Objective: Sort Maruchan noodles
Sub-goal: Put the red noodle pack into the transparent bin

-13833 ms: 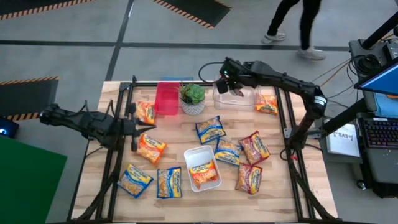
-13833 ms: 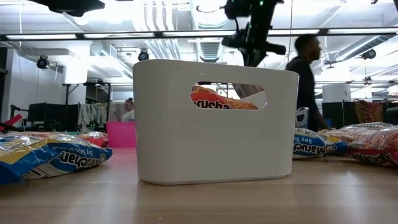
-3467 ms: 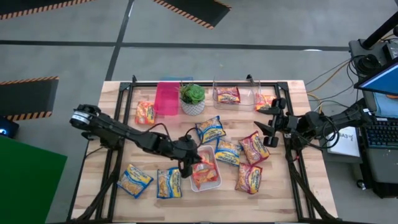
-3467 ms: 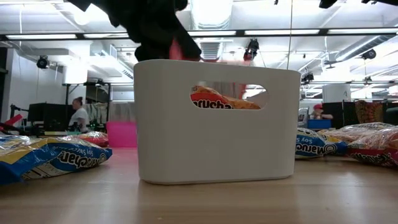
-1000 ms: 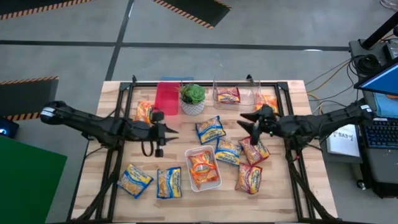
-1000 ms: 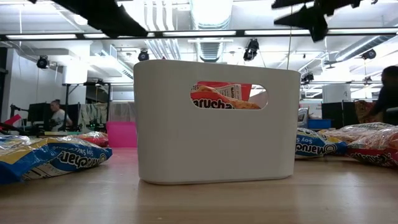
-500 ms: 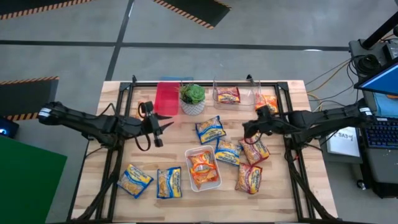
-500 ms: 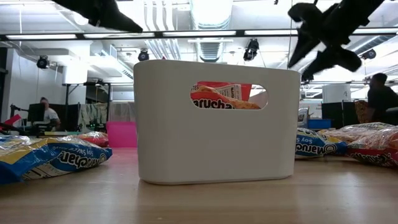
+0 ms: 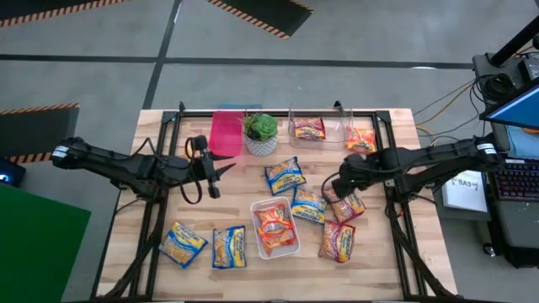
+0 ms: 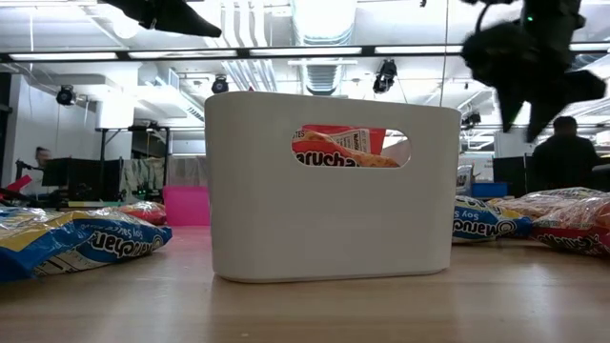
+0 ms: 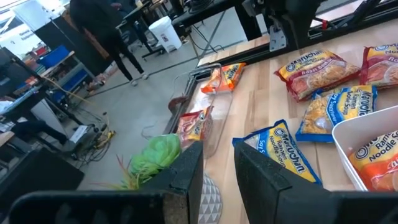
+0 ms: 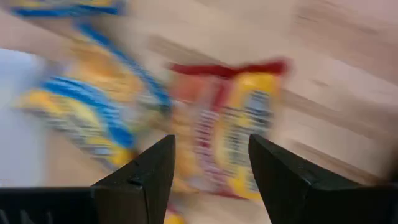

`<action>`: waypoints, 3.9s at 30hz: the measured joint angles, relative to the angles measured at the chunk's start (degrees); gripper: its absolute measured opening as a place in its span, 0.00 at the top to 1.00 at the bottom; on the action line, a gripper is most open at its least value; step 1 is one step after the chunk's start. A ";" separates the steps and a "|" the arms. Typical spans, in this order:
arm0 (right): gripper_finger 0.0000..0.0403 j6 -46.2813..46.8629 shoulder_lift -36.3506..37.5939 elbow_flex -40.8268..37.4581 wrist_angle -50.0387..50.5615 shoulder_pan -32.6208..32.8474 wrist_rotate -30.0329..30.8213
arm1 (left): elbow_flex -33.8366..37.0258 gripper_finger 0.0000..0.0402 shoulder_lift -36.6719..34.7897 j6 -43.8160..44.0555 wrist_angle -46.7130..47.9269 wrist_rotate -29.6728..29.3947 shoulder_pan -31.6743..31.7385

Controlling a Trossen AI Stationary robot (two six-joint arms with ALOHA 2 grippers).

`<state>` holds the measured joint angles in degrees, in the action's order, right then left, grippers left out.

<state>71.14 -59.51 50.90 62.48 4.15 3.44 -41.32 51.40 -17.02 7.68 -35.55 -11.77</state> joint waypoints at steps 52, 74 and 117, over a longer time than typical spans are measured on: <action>0.96 -24.28 0.67 -21.04 -28.51 -5.91 -9.62 | 0.63 0.82 2.93 3.17 0.16 0.20 -0.02; 0.97 -22.01 1.20 4.23 -26.20 -8.42 3.63 | 0.27 0.82 2.84 2.47 -2.63 -0.38 -0.02; 0.97 -39.26 -49.78 57.64 24.36 -53.53 1.32 | 0.63 0.82 -2.75 4.50 2.37 -10.58 -0.02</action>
<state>31.87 -109.29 108.54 86.84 -49.39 4.76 -40.69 48.64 -12.51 10.05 -46.13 -11.79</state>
